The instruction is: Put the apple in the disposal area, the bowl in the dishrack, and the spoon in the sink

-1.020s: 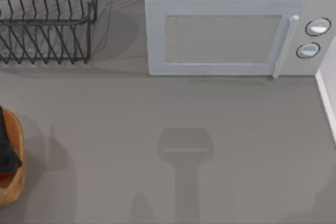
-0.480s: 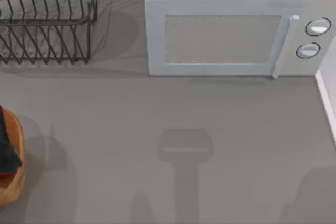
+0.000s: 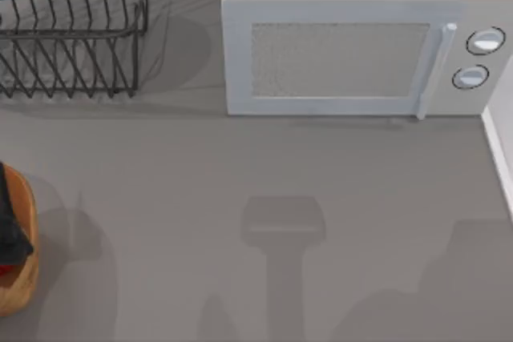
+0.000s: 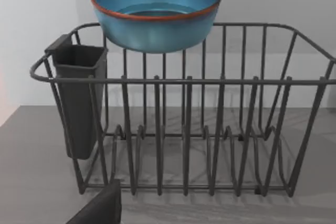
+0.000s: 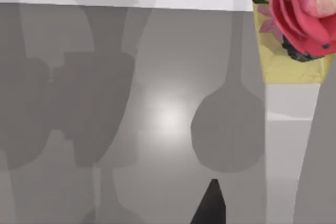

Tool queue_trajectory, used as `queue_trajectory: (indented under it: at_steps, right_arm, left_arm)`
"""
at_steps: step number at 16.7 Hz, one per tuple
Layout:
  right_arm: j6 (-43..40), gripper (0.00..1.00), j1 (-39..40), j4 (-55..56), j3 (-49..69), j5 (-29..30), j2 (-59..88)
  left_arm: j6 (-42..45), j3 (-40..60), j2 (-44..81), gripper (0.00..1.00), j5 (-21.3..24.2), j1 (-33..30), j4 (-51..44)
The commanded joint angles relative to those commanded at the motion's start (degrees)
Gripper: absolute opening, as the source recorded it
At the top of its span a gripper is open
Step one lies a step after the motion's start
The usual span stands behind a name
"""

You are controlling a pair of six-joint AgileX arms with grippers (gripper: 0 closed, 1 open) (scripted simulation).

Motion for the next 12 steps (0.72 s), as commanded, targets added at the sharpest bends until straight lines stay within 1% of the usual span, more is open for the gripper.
queue_trajectory:
  at_steps: [3, 12]
  right_arm:
    - [2.0, 0.0, 2.0, -4.6, 14.0, 0.1, 9.8]
    - [10.6, 0.0, 10.3, -19.9, 63.6, 0.5, 43.3]
  left_arm:
    - [0.0, 0.0, 0.0, 1.0, 0.0, 0.0, 0.0]
    - [0.0, 0.0, 0.0, 1.0, 0.0, 0.0, 0.0]
